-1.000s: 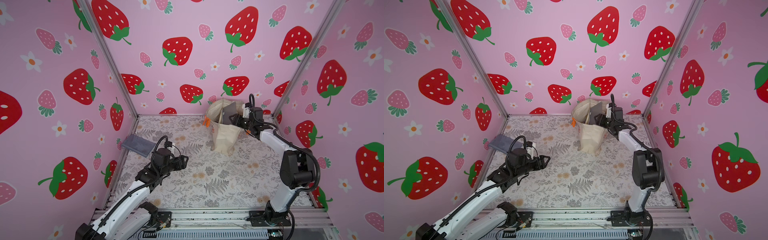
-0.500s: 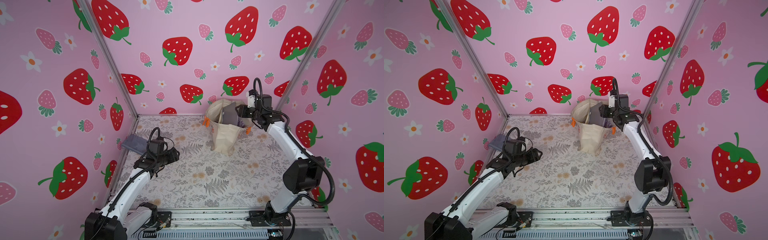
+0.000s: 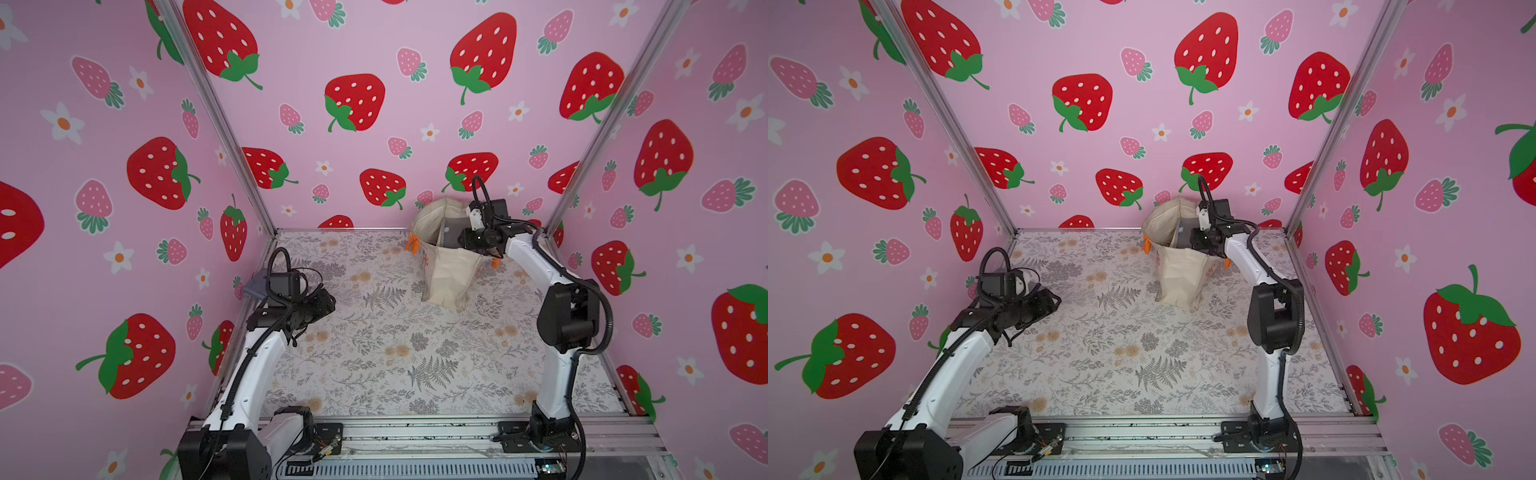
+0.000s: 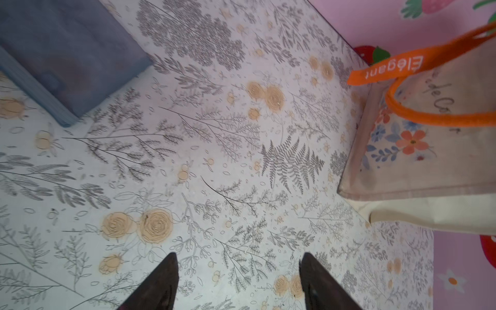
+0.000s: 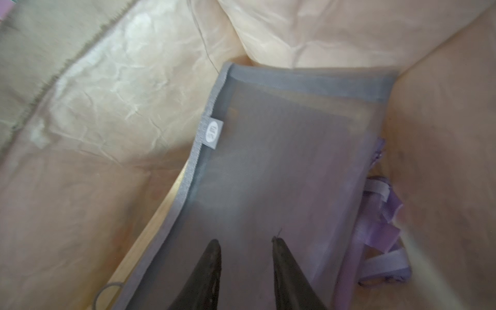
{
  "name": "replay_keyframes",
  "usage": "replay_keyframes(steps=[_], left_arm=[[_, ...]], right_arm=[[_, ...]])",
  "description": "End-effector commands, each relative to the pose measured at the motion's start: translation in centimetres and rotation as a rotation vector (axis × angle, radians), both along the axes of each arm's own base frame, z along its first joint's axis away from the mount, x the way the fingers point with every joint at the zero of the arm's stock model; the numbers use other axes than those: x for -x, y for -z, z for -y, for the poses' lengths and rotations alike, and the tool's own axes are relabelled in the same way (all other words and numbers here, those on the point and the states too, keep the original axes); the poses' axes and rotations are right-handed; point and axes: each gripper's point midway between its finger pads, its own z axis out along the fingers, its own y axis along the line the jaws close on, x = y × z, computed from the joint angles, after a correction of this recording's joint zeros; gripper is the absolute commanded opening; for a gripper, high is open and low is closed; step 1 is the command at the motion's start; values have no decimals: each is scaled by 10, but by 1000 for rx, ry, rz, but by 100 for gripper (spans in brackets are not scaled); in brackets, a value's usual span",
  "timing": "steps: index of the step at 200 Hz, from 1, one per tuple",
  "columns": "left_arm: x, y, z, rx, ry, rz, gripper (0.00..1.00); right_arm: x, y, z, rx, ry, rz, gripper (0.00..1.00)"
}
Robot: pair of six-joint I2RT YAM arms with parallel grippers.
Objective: Put the pencil pouch into the canvas bag
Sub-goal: Place the pencil pouch in the canvas bag, then move the pencil pouch to the center of the board.
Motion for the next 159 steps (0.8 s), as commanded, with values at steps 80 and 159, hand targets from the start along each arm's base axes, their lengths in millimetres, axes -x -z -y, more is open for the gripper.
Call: replay_keyframes(steps=[80, 159], left_arm=[[-62, 62, -121, -54, -278, -231, 73], [-89, 110, -134, 11, -263, -303, 68]], right_arm=[[65, -163, 17, -4, -30, 337, 64], [166, -198, -25, -107, -186, 419, 79]])
